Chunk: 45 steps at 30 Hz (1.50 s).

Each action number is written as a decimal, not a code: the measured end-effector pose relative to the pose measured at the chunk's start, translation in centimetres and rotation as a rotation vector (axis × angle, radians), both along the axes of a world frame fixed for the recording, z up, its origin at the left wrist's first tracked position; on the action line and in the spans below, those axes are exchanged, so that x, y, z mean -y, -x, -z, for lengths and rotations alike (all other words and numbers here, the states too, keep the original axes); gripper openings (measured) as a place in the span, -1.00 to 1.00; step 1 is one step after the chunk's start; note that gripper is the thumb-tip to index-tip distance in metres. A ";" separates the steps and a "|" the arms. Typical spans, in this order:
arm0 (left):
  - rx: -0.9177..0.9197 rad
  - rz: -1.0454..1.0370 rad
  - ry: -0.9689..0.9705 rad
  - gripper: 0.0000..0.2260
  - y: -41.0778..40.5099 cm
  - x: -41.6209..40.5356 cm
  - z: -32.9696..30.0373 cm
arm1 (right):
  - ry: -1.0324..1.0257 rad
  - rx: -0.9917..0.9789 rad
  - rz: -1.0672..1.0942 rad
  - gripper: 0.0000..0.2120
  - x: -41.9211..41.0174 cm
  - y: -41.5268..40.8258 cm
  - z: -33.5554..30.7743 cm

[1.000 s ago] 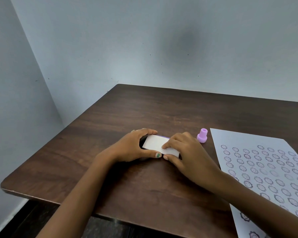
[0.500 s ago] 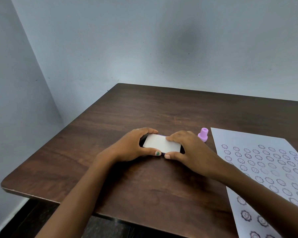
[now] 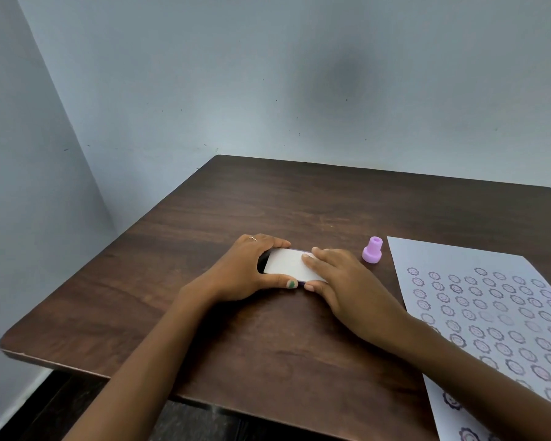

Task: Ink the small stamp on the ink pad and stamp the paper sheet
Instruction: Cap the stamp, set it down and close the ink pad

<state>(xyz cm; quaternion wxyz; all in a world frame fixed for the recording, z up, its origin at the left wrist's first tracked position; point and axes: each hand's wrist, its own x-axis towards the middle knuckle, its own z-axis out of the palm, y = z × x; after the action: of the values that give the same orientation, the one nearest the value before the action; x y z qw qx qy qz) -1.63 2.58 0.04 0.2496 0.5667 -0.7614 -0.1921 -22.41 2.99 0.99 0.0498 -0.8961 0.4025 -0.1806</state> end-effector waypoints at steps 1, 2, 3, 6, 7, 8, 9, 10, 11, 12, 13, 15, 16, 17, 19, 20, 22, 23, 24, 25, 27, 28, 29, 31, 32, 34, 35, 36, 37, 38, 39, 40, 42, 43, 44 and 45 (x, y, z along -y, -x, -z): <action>0.005 0.002 0.001 -0.36 0.1 0.0 0.0 | 0.007 -0.003 0.007 -0.56 0.0 0.0 0.1; 0.006 0.004 -0.001 -0.35 0.1 0.0 0.0 | 0.017 -0.012 0.017 -0.56 0.0 0.0 0.1; 0.002 0.004 -0.005 -0.35 0.2 -0.1 0.0 | 0.025 -0.021 0.027 -0.56 0.0 0.0 0.1; 0.037 -0.014 0.007 -0.33 0.8 -0.6 -0.3 | 0.026 -0.027 0.045 -0.56 -0.2 -0.1 -0.2; 0.081 -0.021 0.034 -0.31 1.2 -0.7 -0.4 | 0.029 -0.013 0.054 -0.55 -0.3 0.0 -0.5; 0.127 -0.023 0.072 -0.30 1.6 -0.9 -0.5 | 0.040 0.009 0.066 -0.55 -0.5 0.3 -0.9; 0.161 -0.023 0.117 -0.30 2.0 -1.2 -0.7 | 0.067 0.041 0.077 -0.56 -0.7 0.6 -1.5; 0.185 -0.019 0.164 -0.30 2.5 -1.6 -0.7 | 0.109 0.079 0.082 -0.58 -0.9 1.1 -2.2; 0.206 -0.011 0.207 -0.30 3.0 -1.9 -0.7 | 0.155 0.126 0.086 -0.62 -1.0 1.9 -2.8; 0.232 0.003 0.233 -0.30 3.5 -2.3 -0.6 | 0.191 0.180 0.096 -0.65 -1.1 2.8 -3.3; 0.263 0.022 0.237 -0.28 4.1 -2.8 -0.5 | 0.209 0.226 0.118 -0.69 -1.0 3.9 -3.6; 0.339 0.066 0.191 -0.25 5.2 -3.3 0.1 | 0.188 0.236 0.201 -0.74 -0.6 6.5 -3.5; 0.377 0.080 0.156 -0.23 5.6 -3.4 0.4 | 0.140 0.190 0.262 -0.72 -0.3 7.8 -3.0; 0.406 0.085 0.126 -0.22 5.8 -3.4 0.5 | 0.066 0.120 0.336 -0.66 0.1 9.0 -2.4; 0.427 0.078 0.096 -0.21 6.1 -2.9 0.6 | -0.081 -0.036 0.468 -0.51 0.9 10.9 -1.0; 0.431 0.075 0.091 -0.21 6.1 -2.5 0.5 | -0.127 -0.096 0.496 -0.46 1.3 11.6 -0.3; 0.437 0.078 0.085 -0.22 6.3 -1.5 0.3 | -0.172 -0.155 0.508 -0.42 2.0 12.3 0.6; 0.439 0.079 0.082 -0.23 6.3 -1.0 0.2 | -0.176 -0.162 0.512 -0.41 2.5 12.5 0.9; 0.438 0.078 0.078 -0.23 6.4 -0.4 0.1 | -0.171 -0.167 0.517 -0.41 3.0 12.6 1.0; 0.437 0.077 0.072 -0.23 6.4 0.2 0.0 | -0.162 -0.174 0.523 -0.42 3.5 12.5 1.1; 0.427 0.077 0.064 -0.24 6.5 1.3 -0.2 | -0.151 -0.185 0.529 -0.43 4.3 12.2 1.2; 0.420 0.076 0.063 -0.25 6.6 1.8 -0.2 | -0.149 -0.186 0.526 -0.44 4.7 12.1 1.2; 0.415 0.075 0.064 -0.25 6.8 2.2 -0.3 | -0.146 -0.188 0.521 -0.44 5.0 11.9 1.2; 0.402 0.078 0.071 -0.25 7.1 2.9 -0.3 | -0.141 -0.196 0.512 -0.44 5.4 11.8 1.2; 0.395 0.081 0.078 -0.25 7.2 3.2 -0.2 | -0.140 -0.198 0.508 -0.44 5.4 11.8 1.2; 0.385 0.087 0.096 -0.25 7.2 3.4 -0.1 | -0.139 -0.205 0.498 -0.43 5.4 11.8 1.2; 0.383 0.090 0.103 -0.25 7.2 3.4 0.0 | -0.138 -0.209 0.493 -0.43 5.4 11.9 1.3; 0.382 0.094 0.107 -0.25 7.2 3.5 0.1 | -0.138 -0.213 0.488 -0.42 5.4 12.0 1.3; 0.381 0.097 0.109 -0.25 7.1 3.4 0.1 | -0.137 -0.216 0.486 -0.42 5.5 12.0 1.3; 0.380 0.100 0.110 -0.26 7.1 3.4 0.2 | -0.137 -0.218 0.485 -0.41 5.4 12.0 1.4; 0.379 0.100 0.111 -0.26 7.2 3.4 0.2 | -0.139 -0.218 0.485 -0.41 5.4 12.0 1.4; 0.379 0.100 0.112 -0.26 7.1 3.4 0.2 | -0.143 -0.218 0.484 -0.40 5.4 11.9 1.3; 0.379 0.098 0.112 -0.26 7.1 3.4 0.2 | -0.151 -0.205 0.488 -0.36 5.4 11.9 1.2; 0.380 0.098 0.112 -0.26 7.1 3.4 0.2 | -0.129 -0.196 0.494 -0.34 5.3 11.9 1.1; 0.381 0.097 0.111 -0.26 7.1 3.4 0.2 | -0.069 -0.196 0.501 -0.34 5.2 11.9 0.9; 0.381 0.098 0.112 -0.26 7.1 3.4 0.2 | 0.021 -0.197 0.502 -0.34 5.0 11.8 0.6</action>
<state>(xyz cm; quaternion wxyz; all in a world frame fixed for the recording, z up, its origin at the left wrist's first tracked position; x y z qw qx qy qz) -8.73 -0.79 -0.18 0.1226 0.5404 -0.8309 -0.0506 -34.21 -2.01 0.40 -0.0452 -0.7821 0.6129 -0.1032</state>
